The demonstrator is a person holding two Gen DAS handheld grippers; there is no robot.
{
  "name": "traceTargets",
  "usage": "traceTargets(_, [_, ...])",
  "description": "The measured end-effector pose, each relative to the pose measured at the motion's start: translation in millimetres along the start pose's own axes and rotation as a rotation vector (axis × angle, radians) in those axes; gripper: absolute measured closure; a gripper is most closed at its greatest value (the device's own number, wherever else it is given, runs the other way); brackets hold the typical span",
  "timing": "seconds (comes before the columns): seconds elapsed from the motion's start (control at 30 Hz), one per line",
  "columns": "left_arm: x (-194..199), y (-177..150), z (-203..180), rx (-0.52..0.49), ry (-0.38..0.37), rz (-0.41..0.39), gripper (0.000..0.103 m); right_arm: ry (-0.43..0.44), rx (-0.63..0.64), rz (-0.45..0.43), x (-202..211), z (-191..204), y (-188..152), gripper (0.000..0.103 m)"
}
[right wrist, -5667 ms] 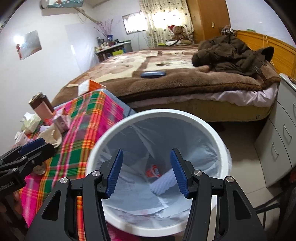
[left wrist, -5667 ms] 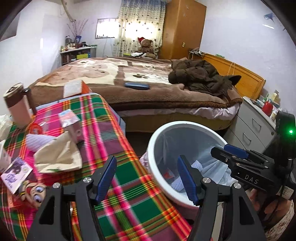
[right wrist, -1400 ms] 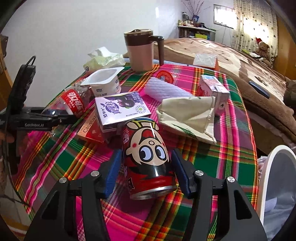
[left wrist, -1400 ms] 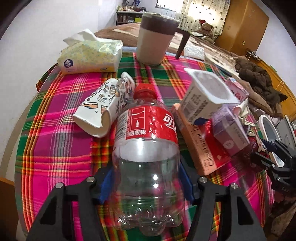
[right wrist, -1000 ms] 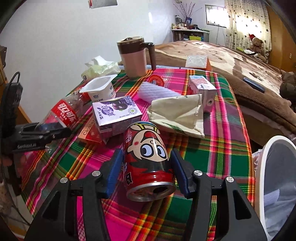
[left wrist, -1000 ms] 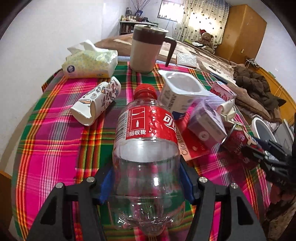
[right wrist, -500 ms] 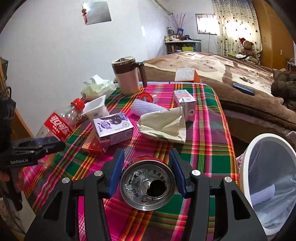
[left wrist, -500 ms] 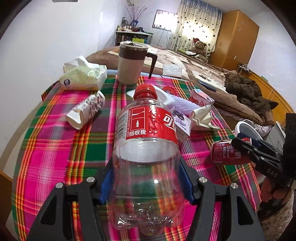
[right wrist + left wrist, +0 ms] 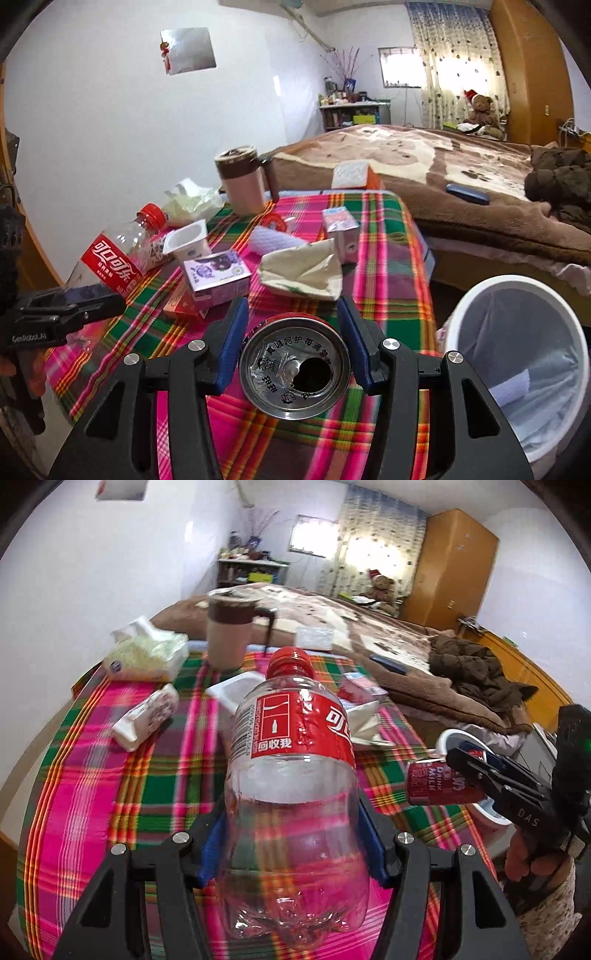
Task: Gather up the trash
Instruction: 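Carry the bottle and can over the bin and open both tools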
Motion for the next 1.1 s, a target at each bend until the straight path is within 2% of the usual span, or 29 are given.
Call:
traceTargets(0.27, [-2.1, 14.0, -52.9, -0.048, -0.091, -0.008, 0.039, -0.096, -0.034, -0.066, 36.3, -37.0, 7.4, 0.052])
traceTargets(0.53, [-9.0, 24.0, -127.2, -0.134, -0.201, -0.001, 0.039, -0.212, -0.09, -0.115, 75.6, -85.4, 8.2, 0.052])
traceTargets(0.77, [-21.2, 20.8, -197.2, -0.218, -0.287, 0.038, 0.039, -0.298, -0.152, -0.116, 90.7, -127.4, -0.7, 0.052])
traceTargets(1.03, [-30.5, 11.9, -264.8, -0.301, -0.368, 0.082, 0.039, -0.365, -0.21, -0.076, 104.5, -162.0, -18.9, 0.052])
traceTargets(1.1, [-32.9, 10.5, -277.2, -0.314, -0.363, 0.083, 0.039, -0.378, -0.22, -0.069, 105.9, -168.8, -21.8, 0.052])
Point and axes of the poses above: each gripper's, at about its wrist camera, not at the fingertips, and x roughly against the way its jaws point, z to its left, y to its top, the point moved 5 cm from there along -x, roughly the way its jaws point, and after that the axes turned 15 degrees about y, right-handed, at the moved point
